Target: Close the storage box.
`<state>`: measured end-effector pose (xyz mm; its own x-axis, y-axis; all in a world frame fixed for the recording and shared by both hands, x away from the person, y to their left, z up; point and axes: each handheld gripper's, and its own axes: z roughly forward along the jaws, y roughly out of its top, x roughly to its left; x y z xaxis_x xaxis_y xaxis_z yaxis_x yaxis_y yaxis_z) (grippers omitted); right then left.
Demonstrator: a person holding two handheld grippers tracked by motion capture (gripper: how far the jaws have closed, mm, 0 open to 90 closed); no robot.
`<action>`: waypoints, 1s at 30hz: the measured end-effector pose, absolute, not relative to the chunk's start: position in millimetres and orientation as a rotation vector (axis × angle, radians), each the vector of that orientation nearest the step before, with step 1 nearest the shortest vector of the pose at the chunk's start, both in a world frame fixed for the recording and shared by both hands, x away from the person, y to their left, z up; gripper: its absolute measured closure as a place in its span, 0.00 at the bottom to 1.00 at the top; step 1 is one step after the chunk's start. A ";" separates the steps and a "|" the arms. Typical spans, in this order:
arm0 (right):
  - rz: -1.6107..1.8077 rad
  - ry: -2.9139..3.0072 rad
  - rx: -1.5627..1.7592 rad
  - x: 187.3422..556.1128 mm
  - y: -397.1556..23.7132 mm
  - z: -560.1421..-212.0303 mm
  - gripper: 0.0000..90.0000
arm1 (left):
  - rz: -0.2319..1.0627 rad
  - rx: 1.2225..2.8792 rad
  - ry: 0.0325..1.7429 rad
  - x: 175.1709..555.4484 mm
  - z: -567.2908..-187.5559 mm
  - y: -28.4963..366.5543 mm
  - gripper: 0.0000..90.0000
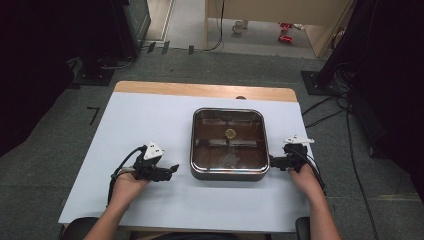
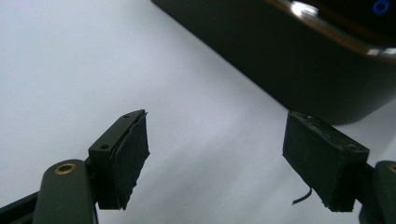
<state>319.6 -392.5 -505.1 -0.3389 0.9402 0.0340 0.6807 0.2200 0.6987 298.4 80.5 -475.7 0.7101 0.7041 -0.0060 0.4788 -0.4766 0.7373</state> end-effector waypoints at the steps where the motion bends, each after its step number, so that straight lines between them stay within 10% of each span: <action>1: 0.887 2.103 1.499 319.6 -392.5 -505.1 0.00 | 0.386 2.167 0.895 298.4 -475.7 80.5 0.25; 30: 0.886 2.103 1.498 319.5 -392.6 -505.2 0.00 | 0.418 2.164 0.962 300.9 -499.5 75.9 0.14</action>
<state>319.5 -392.6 -505.2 -0.3394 0.9401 0.0335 0.6804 0.2208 0.6988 300.9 75.9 -499.5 0.6687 0.7436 0.0035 0.5097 -0.4618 0.7260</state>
